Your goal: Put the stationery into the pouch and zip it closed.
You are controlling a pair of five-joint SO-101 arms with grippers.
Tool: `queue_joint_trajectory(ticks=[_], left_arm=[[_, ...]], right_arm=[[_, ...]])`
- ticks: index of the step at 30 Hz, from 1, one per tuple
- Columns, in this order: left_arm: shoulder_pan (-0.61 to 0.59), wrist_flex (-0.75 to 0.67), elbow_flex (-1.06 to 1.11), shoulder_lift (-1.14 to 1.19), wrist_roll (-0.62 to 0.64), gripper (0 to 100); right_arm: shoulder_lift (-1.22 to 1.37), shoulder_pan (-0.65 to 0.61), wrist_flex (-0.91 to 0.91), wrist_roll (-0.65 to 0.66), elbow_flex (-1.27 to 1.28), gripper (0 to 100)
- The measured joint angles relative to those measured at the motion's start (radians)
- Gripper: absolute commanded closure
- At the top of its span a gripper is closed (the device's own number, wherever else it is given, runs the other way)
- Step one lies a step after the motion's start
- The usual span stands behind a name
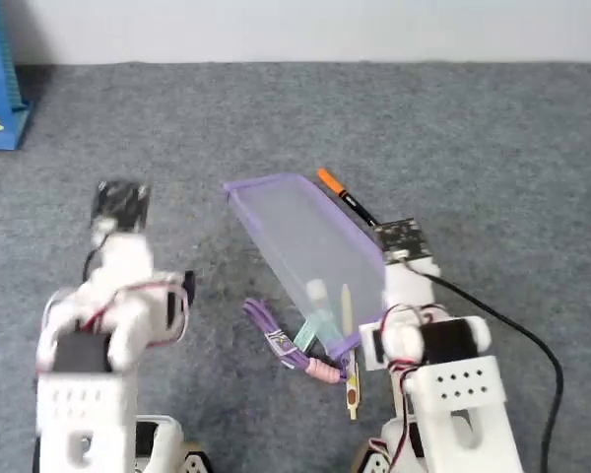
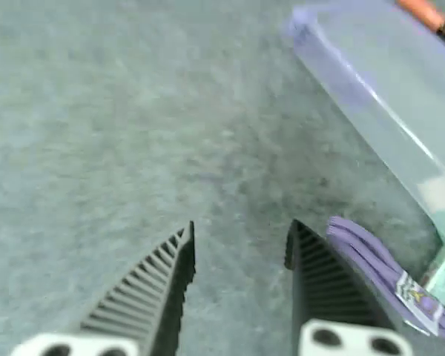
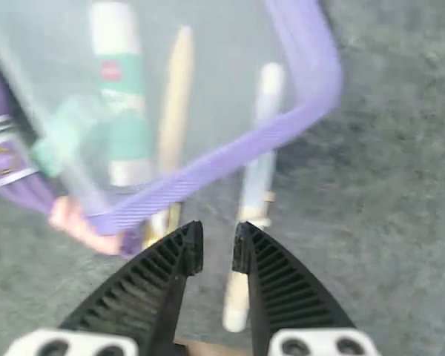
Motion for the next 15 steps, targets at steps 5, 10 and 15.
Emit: queue_joint_trajectory(ticks=[5, 10, 15], left_arm=[[-0.106, 0.000, 0.084, -0.307, -0.044, 74], [-0.118, 0.000, 0.086, -0.325, -0.052, 73], [-0.118, 0.000, 0.086, -0.290, -0.052, 73]], right_arm=[[0.000, -0.144, -0.017, -0.066, 0.000, 74.2], [0.000, -0.218, -0.015, -0.126, 0.000, 68.6], [0.002, -0.287, -0.015, -0.135, 0.003, 68.6]])
